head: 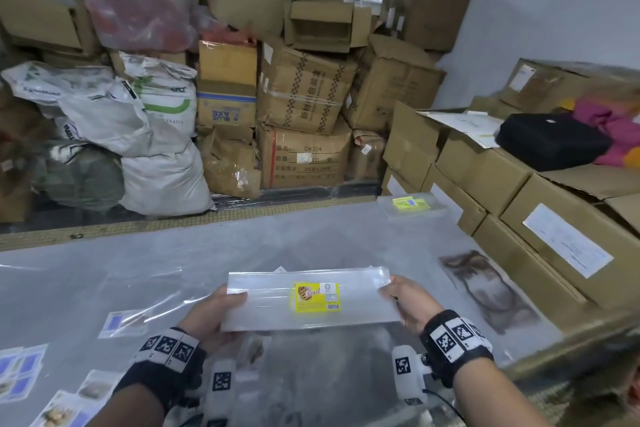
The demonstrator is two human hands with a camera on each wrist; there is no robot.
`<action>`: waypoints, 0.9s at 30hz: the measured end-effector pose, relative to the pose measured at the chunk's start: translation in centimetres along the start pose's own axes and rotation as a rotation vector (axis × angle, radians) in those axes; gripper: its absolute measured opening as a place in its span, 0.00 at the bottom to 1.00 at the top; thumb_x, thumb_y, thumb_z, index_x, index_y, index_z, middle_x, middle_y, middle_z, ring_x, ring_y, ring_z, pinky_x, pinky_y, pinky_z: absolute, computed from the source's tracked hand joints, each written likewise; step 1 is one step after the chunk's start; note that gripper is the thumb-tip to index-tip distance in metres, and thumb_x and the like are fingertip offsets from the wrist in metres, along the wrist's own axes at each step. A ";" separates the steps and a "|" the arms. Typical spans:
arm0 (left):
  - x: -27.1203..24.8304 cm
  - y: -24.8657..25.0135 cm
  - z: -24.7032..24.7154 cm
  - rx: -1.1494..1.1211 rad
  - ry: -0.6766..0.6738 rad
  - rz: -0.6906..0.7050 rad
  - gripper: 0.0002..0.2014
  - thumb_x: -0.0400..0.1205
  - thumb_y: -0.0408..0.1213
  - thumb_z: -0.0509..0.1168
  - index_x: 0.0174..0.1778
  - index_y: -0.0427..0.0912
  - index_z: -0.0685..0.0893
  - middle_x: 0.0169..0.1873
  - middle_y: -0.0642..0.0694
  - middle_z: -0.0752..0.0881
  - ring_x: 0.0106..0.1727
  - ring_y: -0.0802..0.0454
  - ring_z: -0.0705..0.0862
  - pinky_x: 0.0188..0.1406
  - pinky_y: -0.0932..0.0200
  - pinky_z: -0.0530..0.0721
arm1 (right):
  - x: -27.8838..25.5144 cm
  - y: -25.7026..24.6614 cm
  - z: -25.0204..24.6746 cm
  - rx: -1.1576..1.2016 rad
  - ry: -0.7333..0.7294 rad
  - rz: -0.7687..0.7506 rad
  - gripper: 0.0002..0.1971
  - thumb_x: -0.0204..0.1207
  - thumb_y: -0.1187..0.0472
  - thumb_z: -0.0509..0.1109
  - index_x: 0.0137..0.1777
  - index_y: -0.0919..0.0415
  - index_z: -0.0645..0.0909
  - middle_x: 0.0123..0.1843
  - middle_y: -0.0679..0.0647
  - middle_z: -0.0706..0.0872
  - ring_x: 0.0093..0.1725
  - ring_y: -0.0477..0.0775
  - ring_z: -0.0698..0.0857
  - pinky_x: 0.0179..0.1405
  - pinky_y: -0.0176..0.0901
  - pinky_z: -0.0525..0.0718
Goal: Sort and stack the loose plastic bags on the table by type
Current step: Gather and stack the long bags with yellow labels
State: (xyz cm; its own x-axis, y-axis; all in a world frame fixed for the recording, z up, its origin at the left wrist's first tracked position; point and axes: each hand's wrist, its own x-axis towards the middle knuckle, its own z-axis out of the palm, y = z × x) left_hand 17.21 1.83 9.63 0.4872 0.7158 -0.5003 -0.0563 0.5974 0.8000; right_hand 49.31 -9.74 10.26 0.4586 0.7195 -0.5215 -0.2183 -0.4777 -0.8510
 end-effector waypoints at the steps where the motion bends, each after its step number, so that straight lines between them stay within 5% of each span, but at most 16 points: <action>1: 1.0 0.2 0.4 0.008 -0.001 0.004 0.12 0.81 0.28 0.63 0.60 0.41 0.81 0.36 0.45 0.92 0.35 0.48 0.89 0.23 0.57 0.85 | 0.8 -0.3 -0.5 -0.002 0.008 -0.012 0.13 0.76 0.78 0.62 0.57 0.69 0.82 0.46 0.65 0.90 0.43 0.63 0.87 0.42 0.50 0.87; 4: 4.0 1.0 1.6 0.023 0.027 -0.013 0.15 0.83 0.30 0.63 0.66 0.44 0.79 0.47 0.40 0.88 0.46 0.43 0.83 0.34 0.50 0.87 | 3.0 -1.2 -1.6 0.019 0.017 -0.033 0.12 0.78 0.77 0.62 0.55 0.67 0.82 0.46 0.64 0.90 0.43 0.62 0.87 0.45 0.51 0.85; 8: 7.4 1.9 2.7 0.011 0.051 -0.059 0.16 0.85 0.30 0.61 0.68 0.45 0.79 0.62 0.33 0.83 0.59 0.33 0.82 0.62 0.27 0.79 | 5.5 -2.5 -3.0 0.017 0.020 -0.021 0.11 0.79 0.75 0.62 0.56 0.66 0.82 0.46 0.64 0.89 0.44 0.62 0.86 0.44 0.51 0.85; 13: 10.2 3.0 4.5 0.002 0.083 -0.085 0.13 0.86 0.31 0.60 0.65 0.48 0.79 0.59 0.36 0.84 0.57 0.35 0.83 0.48 0.37 0.88 | 9.3 -3.6 -4.0 0.015 0.012 -0.009 0.16 0.77 0.75 0.64 0.62 0.66 0.82 0.57 0.67 0.88 0.58 0.70 0.86 0.63 0.65 0.82; 16: 11.9 3.1 5.1 -0.027 0.122 -0.092 0.12 0.85 0.30 0.61 0.62 0.47 0.81 0.57 0.34 0.86 0.57 0.34 0.84 0.43 0.38 0.89 | 11.4 -4.5 -4.4 -0.006 -0.028 0.009 0.16 0.75 0.74 0.64 0.60 0.62 0.84 0.57 0.65 0.89 0.59 0.71 0.86 0.62 0.73 0.82; 20: 14.8 3.3 5.8 -0.034 0.202 -0.104 0.15 0.84 0.29 0.63 0.66 0.44 0.80 0.59 0.30 0.85 0.57 0.31 0.85 0.51 0.29 0.86 | 14.6 -6.1 -4.7 -0.051 -0.093 0.006 0.16 0.77 0.75 0.62 0.62 0.64 0.83 0.56 0.63 0.90 0.57 0.66 0.87 0.60 0.61 0.85; 24: 17.4 3.9 7.0 -0.013 0.310 -0.113 0.13 0.83 0.31 0.66 0.63 0.42 0.81 0.59 0.31 0.86 0.60 0.31 0.86 0.58 0.28 0.83 | 17.9 -8.1 -5.1 -0.091 -0.149 0.026 0.15 0.79 0.75 0.61 0.62 0.66 0.82 0.54 0.61 0.89 0.52 0.61 0.88 0.41 0.45 0.86; 27: 20.0 4.4 7.4 -0.029 0.369 -0.110 0.20 0.79 0.32 0.70 0.68 0.42 0.79 0.58 0.34 0.87 0.54 0.33 0.87 0.50 0.33 0.88 | 20.7 -10.1 -5.5 -0.103 -0.176 0.037 0.13 0.80 0.75 0.61 0.55 0.61 0.83 0.48 0.57 0.88 0.46 0.57 0.86 0.32 0.41 0.83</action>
State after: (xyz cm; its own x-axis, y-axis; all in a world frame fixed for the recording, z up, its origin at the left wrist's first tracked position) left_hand 33.16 16.16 5.61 0.1455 0.7256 -0.6725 -0.0482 0.6841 0.7278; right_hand 65.78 7.20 8.39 0.2927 0.7729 -0.5630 -0.1394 -0.5480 -0.8248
